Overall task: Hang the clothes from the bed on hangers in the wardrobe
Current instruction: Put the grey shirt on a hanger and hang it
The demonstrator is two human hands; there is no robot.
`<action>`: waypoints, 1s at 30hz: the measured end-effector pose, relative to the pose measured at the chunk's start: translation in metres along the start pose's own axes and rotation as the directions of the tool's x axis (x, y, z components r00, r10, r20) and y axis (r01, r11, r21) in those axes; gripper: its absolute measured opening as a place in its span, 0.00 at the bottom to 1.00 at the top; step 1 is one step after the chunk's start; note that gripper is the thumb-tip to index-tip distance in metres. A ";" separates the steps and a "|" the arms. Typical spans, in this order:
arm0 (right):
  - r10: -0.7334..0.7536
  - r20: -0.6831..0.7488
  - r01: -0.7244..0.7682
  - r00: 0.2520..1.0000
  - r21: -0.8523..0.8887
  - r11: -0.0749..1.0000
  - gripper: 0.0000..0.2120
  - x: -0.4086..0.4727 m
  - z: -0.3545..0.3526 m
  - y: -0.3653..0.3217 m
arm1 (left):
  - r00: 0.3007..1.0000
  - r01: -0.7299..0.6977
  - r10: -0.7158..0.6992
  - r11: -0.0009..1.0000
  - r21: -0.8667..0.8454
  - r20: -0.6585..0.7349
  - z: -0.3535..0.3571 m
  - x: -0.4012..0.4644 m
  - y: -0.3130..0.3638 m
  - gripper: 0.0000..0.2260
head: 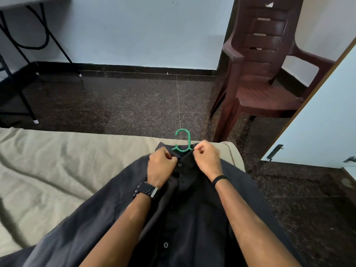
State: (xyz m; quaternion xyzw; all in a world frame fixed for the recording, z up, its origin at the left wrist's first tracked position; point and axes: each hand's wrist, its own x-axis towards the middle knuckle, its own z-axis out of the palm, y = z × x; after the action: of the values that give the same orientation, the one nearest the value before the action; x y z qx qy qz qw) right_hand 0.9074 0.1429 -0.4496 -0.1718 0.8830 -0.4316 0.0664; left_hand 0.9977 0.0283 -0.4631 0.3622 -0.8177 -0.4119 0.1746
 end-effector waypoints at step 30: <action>-0.343 -0.136 0.330 0.929 -0.111 0.938 0.17 0.042 -0.206 -0.166 | 0.814 -0.579 0.579 0.815 0.026 -0.049 -0.163 0.052 0.248 0.14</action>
State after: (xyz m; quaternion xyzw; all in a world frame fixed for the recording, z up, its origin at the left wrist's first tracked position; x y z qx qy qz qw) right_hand 0.8547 0.1853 -0.1904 -0.2896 0.8607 -0.4102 -0.0840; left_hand 0.9467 -0.0002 -0.1679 0.1084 -0.8861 -0.3251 0.3120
